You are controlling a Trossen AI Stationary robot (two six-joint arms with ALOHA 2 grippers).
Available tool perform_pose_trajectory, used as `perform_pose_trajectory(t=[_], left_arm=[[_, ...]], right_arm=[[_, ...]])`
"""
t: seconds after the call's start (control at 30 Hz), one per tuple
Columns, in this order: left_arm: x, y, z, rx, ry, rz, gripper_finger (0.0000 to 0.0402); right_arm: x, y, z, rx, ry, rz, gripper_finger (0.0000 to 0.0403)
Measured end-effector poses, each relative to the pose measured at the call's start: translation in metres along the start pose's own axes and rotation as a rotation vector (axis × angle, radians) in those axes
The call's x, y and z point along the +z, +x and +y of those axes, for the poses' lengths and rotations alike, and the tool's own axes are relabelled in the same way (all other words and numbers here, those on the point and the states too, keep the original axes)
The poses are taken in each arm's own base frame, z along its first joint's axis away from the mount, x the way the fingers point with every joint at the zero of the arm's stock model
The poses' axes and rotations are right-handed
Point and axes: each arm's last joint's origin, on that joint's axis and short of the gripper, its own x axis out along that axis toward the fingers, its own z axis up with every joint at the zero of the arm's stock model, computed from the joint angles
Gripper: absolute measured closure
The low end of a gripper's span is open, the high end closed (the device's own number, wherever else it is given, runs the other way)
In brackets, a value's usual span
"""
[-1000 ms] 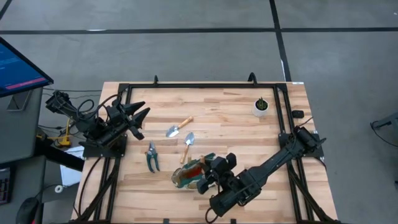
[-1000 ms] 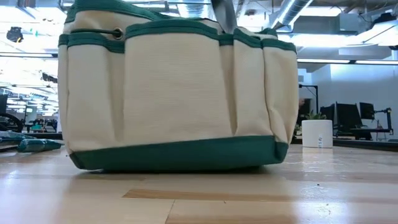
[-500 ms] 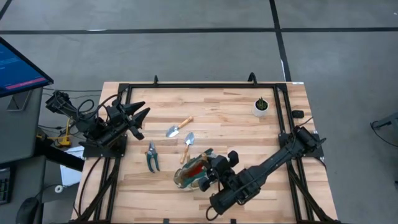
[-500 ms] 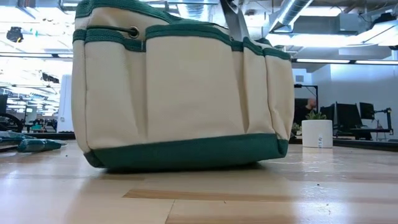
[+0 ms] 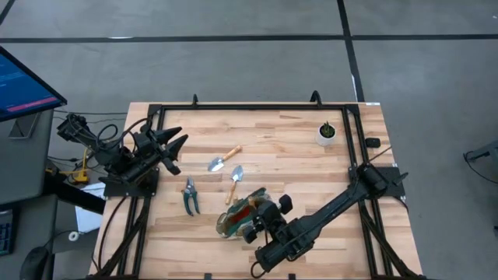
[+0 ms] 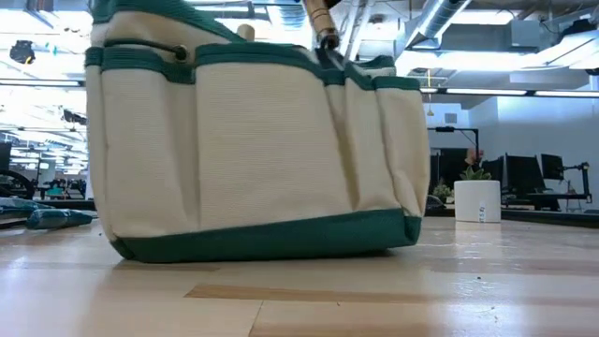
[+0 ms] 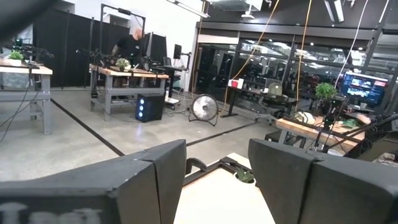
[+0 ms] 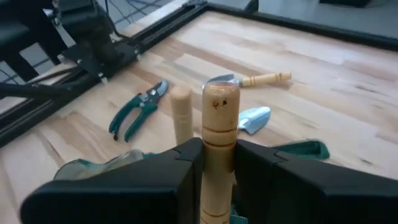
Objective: Pick & Place Garden tools in Gardening bag
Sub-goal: Put the brown trowel into the gardening bag pocket
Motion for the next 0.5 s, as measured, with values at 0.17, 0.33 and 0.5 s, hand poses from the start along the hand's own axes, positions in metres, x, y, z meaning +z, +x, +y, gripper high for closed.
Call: perform_pose_trajectory(t=[0.17,0.33,0.5], left_arm=[[0.0001,0.0000,0.0002,0.003,0.000,0.000,0.0238],[0.0001,0.0000,0.0002,0.003,0.000,0.000,0.0238],[0.0001,0.0000,0.0002,0.003,0.022,0.000,0.0238]], right_arm=[[-0.0011,-0.0029,0.0005,0.003,-0.023,-0.022,0.0342],[-0.0017,-0.0036,0.0001,0.003,-0.065,-0.010,0.0333],[-0.0010,-0.0098,0.0003,0.019,-0.094,-0.006,0.0304]])
